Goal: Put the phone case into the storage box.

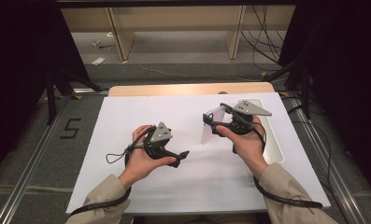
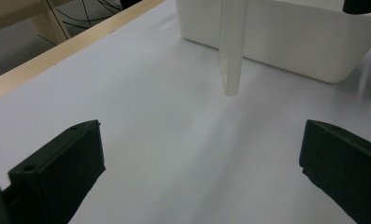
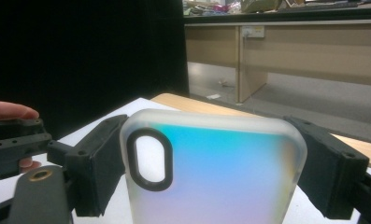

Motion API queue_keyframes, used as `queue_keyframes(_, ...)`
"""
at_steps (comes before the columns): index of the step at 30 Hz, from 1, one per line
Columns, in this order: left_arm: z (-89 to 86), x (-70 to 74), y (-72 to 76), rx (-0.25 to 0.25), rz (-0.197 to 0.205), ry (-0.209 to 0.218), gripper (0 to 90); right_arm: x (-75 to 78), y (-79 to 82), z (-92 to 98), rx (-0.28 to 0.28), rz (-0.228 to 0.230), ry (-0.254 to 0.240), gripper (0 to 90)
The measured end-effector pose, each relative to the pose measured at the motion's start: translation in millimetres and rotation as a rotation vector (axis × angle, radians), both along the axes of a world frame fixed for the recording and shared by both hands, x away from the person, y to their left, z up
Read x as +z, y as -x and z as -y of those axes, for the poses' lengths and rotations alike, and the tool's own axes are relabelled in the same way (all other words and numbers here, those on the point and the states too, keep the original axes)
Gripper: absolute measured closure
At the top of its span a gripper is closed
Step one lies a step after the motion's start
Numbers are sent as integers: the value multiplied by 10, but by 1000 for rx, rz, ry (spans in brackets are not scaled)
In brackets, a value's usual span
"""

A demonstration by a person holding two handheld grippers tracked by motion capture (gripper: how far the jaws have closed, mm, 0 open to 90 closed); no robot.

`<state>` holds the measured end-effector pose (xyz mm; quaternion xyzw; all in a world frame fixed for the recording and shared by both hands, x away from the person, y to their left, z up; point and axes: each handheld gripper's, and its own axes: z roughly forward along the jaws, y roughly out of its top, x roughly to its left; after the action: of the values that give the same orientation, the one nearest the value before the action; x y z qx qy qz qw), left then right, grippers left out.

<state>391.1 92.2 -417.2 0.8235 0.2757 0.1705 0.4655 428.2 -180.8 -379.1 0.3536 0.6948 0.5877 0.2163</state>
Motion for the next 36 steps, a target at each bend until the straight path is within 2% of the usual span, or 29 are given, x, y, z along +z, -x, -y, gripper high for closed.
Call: queue_keyframes(36,-162,-53,62,11,-6,-1,0,102,-49,190,-72,11,6,185)
